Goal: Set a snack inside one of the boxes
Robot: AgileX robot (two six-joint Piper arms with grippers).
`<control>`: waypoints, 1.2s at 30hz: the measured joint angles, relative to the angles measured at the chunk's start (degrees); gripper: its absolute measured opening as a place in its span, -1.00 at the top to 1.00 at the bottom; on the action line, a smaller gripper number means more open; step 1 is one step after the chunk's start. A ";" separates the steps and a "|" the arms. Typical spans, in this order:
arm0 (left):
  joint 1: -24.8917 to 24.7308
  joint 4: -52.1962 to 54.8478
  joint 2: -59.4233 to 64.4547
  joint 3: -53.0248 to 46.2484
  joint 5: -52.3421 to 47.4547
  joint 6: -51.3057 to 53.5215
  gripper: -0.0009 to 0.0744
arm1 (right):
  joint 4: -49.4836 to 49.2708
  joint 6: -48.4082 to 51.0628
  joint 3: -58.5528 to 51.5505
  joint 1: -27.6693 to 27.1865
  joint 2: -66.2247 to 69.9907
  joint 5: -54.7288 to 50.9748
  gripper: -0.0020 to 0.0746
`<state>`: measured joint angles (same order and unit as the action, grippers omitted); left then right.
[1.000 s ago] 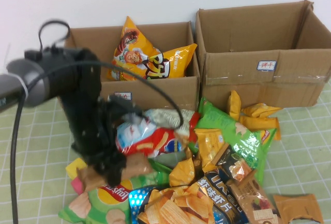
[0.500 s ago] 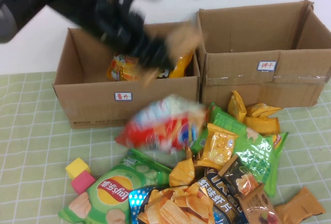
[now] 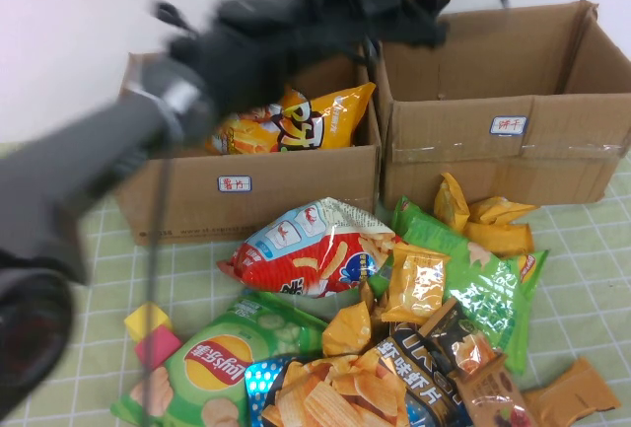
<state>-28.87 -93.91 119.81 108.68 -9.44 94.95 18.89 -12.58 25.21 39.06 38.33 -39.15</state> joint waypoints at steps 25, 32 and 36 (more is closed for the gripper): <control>-6.83 -6.13 -7.93 6.77 30.13 27.06 0.06 | 0.07 -0.79 -1.21 0.00 0.00 1.91 0.95; -14.90 -7.29 -14.95 7.35 57.32 47.60 0.88 | 0.12 -0.79 -1.21 0.00 0.00 2.18 0.95; -16.97 -8.38 -15.61 7.35 63.75 53.32 0.96 | 0.12 -0.79 -1.21 0.00 0.00 2.32 0.95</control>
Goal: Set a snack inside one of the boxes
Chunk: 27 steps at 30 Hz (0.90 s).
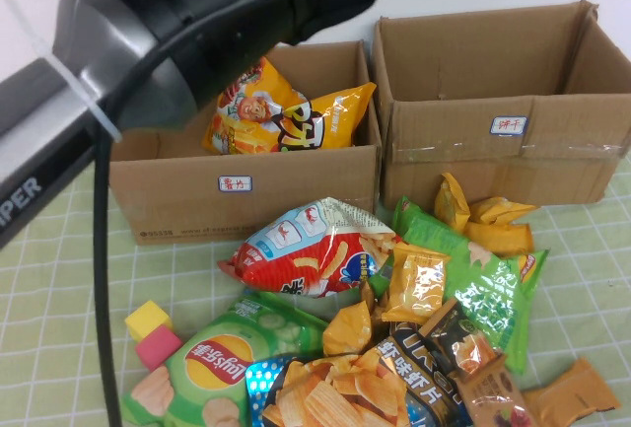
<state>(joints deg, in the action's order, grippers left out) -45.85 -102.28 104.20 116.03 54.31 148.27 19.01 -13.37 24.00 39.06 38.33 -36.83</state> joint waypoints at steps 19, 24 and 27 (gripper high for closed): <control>-7.06 -0.64 -17.25 -8.50 12.15 -2.37 0.97 | 1.05 -3.35 0.47 0.00 -8.20 -1.62 0.95; -12.18 -0.64 -27.32 -22.13 12.63 -7.42 0.97 | 1.18 -3.35 0.47 0.00 -8.55 -1.70 0.95; -15.18 -0.64 -34.21 -30.51 12.53 -12.65 0.97 | 1.18 -3.35 0.47 0.00 -8.55 -1.86 0.95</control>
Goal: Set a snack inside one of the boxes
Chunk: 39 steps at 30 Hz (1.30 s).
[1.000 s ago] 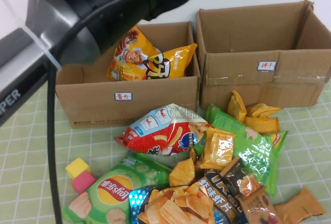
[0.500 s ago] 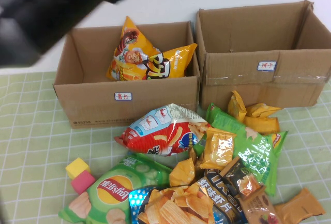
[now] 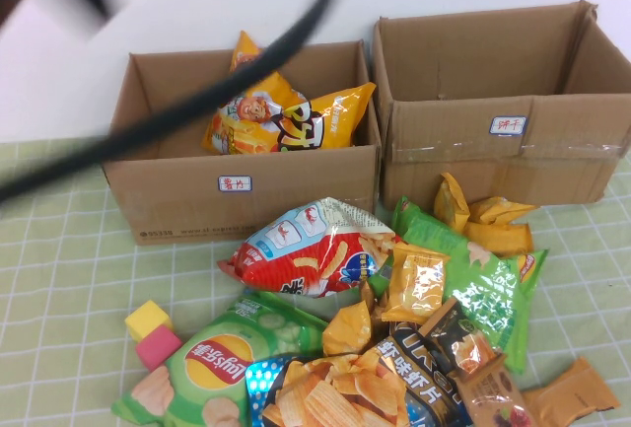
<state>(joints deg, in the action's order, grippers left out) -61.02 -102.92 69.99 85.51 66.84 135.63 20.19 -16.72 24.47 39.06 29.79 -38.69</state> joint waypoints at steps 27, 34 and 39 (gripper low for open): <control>-9.35 0.00 -20.43 -36.14 -2.50 -15.09 0.98 | 0.03 0.00 0.03 0.00 0.00 -1.38 0.95; 6.02 0.00 -25.33 -38.16 -12.37 -22.85 0.98 | 0.03 0.00 0.03 0.00 0.00 -1.36 0.95; 25.91 0.64 -32.41 -44.99 -40.14 -25.65 0.98 | 0.03 0.00 0.03 0.00 0.10 -1.36 0.95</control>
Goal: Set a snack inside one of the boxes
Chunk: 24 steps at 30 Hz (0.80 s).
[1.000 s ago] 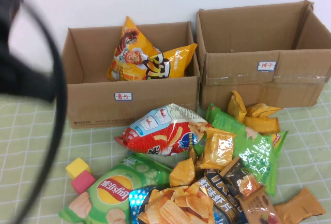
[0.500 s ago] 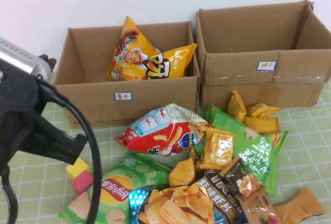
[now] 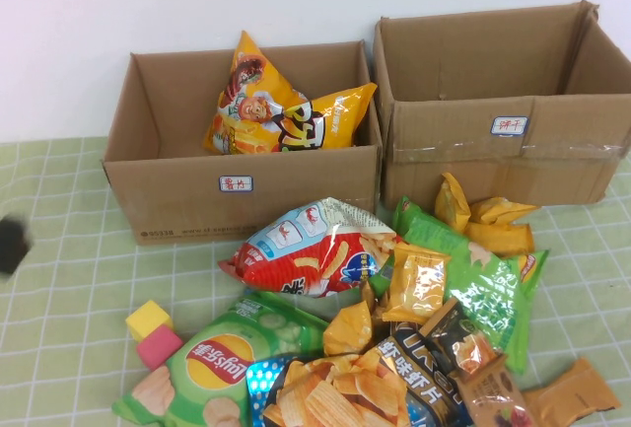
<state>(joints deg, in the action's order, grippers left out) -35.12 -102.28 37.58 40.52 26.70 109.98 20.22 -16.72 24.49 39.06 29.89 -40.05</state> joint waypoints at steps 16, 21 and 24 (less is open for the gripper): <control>36.01 3.01 -31.93 -28.97 -24.12 -13.97 0.98 | 0.00 0.00 0.00 0.00 0.00 0.00 0.95; 36.61 2.90 -36.11 -31.72 -25.41 -7.32 0.98 | 0.00 0.00 0.00 0.00 0.00 0.00 0.95; 36.61 2.90 -36.33 -31.72 -25.24 -5.70 0.98 | 0.00 0.00 0.00 0.00 0.00 0.00 0.95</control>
<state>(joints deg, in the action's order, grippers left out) 1.49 -99.38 1.25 8.80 1.46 104.28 20.22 -16.72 24.49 39.06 29.89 -40.05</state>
